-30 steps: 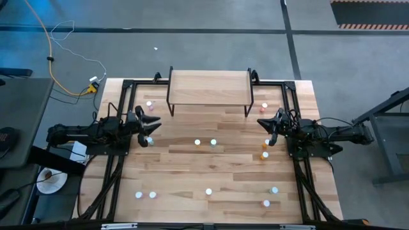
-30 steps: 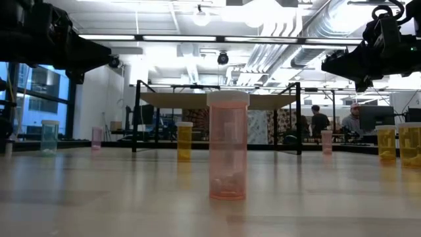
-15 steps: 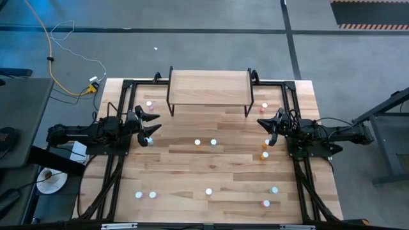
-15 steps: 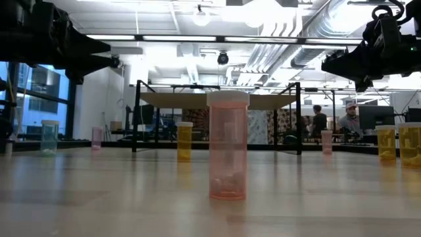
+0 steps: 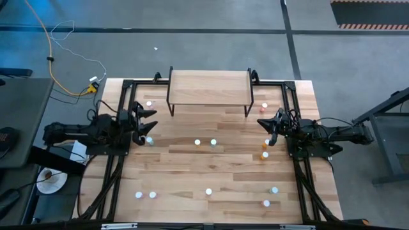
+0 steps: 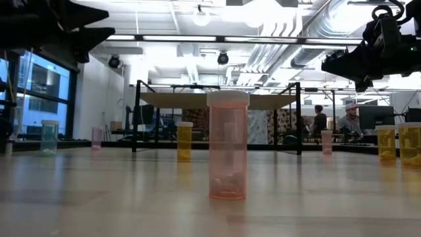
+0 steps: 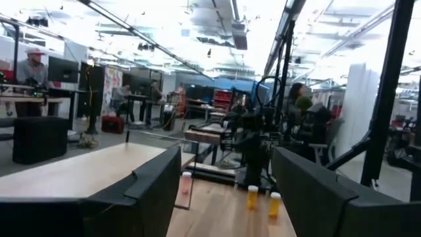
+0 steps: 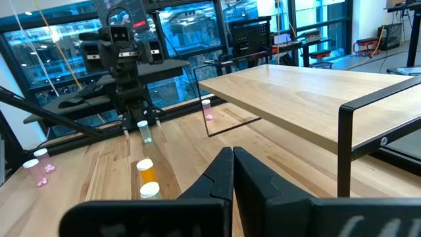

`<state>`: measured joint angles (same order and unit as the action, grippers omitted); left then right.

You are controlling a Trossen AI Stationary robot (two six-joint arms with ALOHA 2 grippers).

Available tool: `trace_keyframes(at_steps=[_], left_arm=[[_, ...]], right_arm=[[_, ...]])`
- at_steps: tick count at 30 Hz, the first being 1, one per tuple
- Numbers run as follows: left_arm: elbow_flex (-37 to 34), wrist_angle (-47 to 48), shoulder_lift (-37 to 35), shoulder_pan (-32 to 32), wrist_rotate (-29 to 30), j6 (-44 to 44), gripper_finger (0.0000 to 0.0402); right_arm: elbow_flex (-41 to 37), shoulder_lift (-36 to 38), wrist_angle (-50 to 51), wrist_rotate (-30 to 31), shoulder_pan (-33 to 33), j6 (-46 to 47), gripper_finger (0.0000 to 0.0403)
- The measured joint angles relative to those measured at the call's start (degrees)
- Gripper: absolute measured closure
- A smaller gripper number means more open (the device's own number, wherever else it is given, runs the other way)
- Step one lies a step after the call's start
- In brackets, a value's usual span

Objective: Pick and place medicine bottles onto shelf by color
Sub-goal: Put the left orange pill bottle on the shelf

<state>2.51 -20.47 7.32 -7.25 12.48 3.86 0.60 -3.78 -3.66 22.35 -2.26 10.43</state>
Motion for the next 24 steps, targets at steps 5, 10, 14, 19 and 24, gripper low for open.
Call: trace_keyframes(at_steps=[5,10,14,19,24], left_arm=[[3.8,0.0,6.9,0.0,-0.2,-1.1,0.0170],[8.3,0.0,15.1,0.0,-0.7,-3.2,0.0170],[11.5,0.0,22.5,0.0,-2.6,-4.9,0.0170],[14.4,-0.1,30.8,0.0,-2.9,-5.1,0.0170],[16.1,-2.5,37.9,0.5,-3.9,-4.0,0.0170]], right_arm=[[0.0,0.0,0.0,0.0,0.0,0.0,0.0402],[0.0,0.0,0.0,0.0,0.0,0.0,0.0402],[0.0,0.0,0.0,0.0,0.0,0.0,0.0402],[0.0,0.0,0.0,0.0,0.0,0.0,0.0402],[0.0,0.0,0.0,0.0,0.0,0.0,0.0402]])
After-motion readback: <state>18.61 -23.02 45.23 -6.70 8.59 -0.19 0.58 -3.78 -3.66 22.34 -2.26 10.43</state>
